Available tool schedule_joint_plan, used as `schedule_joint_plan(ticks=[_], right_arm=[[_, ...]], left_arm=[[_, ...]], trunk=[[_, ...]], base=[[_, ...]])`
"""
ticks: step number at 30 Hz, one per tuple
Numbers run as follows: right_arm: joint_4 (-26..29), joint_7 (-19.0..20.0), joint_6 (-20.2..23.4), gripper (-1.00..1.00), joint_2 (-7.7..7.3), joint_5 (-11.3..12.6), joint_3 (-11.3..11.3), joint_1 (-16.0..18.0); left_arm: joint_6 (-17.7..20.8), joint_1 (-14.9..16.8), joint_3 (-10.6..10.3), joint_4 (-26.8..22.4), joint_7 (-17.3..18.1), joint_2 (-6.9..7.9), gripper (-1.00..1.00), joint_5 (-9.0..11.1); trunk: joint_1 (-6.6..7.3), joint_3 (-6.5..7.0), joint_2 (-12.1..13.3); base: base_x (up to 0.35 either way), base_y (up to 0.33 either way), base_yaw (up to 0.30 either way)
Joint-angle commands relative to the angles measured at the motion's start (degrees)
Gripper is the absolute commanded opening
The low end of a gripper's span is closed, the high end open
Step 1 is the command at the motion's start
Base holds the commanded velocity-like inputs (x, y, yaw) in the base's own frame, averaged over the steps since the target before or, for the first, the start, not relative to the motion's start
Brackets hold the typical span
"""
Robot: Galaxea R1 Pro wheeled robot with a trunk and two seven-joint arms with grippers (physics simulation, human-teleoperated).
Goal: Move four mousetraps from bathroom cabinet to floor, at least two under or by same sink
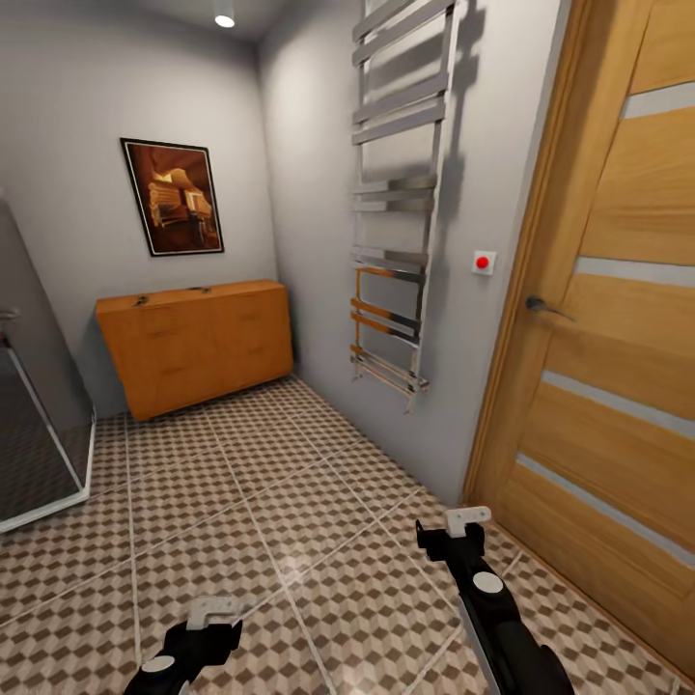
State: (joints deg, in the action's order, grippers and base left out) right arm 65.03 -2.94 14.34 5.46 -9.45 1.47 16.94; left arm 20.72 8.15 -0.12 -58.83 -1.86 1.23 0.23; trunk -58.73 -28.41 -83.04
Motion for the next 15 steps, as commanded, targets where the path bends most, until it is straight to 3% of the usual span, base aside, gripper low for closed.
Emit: schedule_joint_plan(ticks=[1,6,15], right_arm=[[0.1,-0.2,0.4,1.00,-0.01,-0.5,0.1,0.0],[0.1,-0.2,0.4,1.00,0.05,-0.5,0.1,0.0],[0.1,-0.2,0.4,1.00,0.08,-0.5,0.2,0.0]], left_arm=[[0.3,0.0,-0.1,0.0,-0.2,0.01,1.00,0.0],[0.3,0.0,-0.1,0.0,-0.2,0.00,1.00,0.0],[0.4,0.0,-0.4,0.6,-0.2,-0.67,1.00,0.0]], trunk=[[0.00,-0.10,0.0],[0.00,-0.28,0.0],[0.00,-0.61,0.0]], base=[[0.001,0.000,0.267],[0.111,0.000,0.267],[0.304,0.000,0.267]])
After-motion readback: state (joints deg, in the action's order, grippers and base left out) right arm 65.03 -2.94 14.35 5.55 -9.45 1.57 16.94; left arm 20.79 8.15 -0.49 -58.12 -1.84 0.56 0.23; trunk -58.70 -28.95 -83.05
